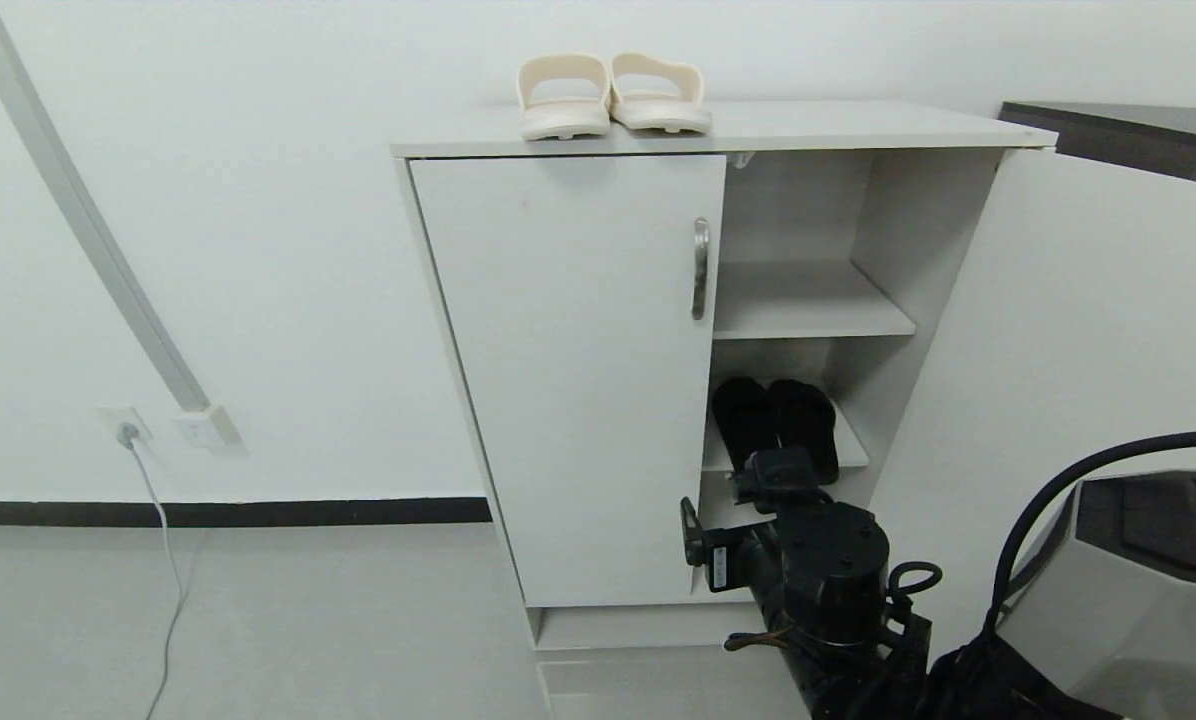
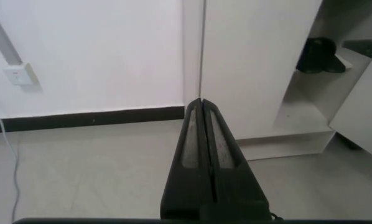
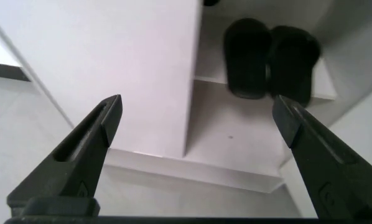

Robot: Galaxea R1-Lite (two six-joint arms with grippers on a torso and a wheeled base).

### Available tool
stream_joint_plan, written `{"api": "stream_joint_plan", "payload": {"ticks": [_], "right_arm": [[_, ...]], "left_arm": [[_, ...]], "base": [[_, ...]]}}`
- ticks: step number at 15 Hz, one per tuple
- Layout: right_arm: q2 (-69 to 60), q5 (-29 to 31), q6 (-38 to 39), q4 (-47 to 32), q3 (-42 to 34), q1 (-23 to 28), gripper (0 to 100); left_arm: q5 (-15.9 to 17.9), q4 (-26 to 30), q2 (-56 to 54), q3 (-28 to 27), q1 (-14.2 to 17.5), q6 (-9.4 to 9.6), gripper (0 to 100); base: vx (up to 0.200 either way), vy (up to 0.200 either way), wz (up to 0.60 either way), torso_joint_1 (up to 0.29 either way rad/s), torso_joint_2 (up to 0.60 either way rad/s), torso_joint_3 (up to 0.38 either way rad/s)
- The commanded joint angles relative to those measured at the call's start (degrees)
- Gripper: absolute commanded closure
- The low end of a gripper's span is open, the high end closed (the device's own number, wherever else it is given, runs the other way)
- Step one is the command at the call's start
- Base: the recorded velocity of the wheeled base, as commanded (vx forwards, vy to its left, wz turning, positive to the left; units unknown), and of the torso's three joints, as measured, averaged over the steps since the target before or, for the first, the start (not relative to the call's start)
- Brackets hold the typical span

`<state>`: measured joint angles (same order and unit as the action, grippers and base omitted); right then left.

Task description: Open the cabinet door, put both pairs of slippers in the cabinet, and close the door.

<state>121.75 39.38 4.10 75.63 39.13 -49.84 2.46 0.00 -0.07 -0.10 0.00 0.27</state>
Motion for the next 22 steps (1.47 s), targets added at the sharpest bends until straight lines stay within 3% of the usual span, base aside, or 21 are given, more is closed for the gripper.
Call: {"api": "stream_joint_plan", "payload": {"ticks": [1,22], "right_arm": [[0.07,0.00,-0.05,0.04,-0.02,0.00,0],[1.12,-1.67,-0.93,0.83,-1.60,0.62,0]], "left_arm": [[0.00,0.00,0.07,0.01,0.00,0.00,100],[0.00,0.09,0.07,0.01,0.00,-0.18,100]], "base": [[0.000,0.000,0.00,0.000,0.00,0.000],[0.000,0.000,0.00,0.000,0.00,0.000]]}}
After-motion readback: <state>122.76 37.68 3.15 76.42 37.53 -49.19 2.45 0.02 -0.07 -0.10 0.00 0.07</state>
